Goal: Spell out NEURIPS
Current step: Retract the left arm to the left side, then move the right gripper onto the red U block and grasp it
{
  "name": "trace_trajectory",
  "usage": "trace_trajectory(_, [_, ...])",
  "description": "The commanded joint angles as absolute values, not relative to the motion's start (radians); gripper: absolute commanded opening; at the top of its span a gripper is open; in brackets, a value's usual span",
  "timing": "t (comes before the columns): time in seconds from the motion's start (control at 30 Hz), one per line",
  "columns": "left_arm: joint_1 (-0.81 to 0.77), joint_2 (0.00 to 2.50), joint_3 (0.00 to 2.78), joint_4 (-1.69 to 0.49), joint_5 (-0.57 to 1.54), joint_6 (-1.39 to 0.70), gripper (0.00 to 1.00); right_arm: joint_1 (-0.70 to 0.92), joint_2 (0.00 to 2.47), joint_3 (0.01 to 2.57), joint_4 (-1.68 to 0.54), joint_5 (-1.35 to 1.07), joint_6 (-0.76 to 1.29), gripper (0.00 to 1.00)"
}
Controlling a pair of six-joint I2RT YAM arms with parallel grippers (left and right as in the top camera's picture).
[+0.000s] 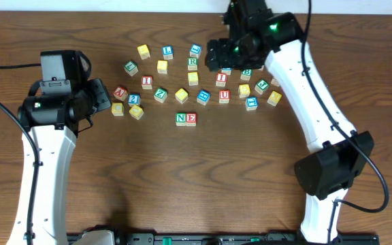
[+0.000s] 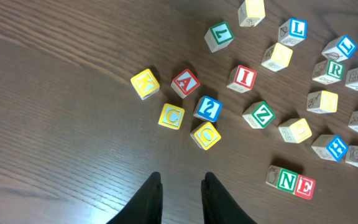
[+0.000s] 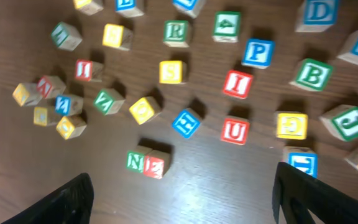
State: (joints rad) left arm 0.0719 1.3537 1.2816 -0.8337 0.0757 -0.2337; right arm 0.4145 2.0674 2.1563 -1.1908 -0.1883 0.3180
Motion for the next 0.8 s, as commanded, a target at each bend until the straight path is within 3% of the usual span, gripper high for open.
trace_trajectory(0.0, [0.076,1.346,1.298,-0.836,0.071,-0.229,0.25,0.432,2.067,2.21,-1.191,-0.186,0.318,0.87])
trace_trajectory(0.4, [0.076,1.347,1.29,-0.837,0.071,-0.229,0.25,0.437,2.143,2.212,-1.183,-0.08,0.381,0.83])
trace_trajectory(0.77, [0.076,1.351,1.279,-0.841,0.071,-0.229,0.25,0.44,2.287,2.212,-1.332,-0.055,0.427,0.72])
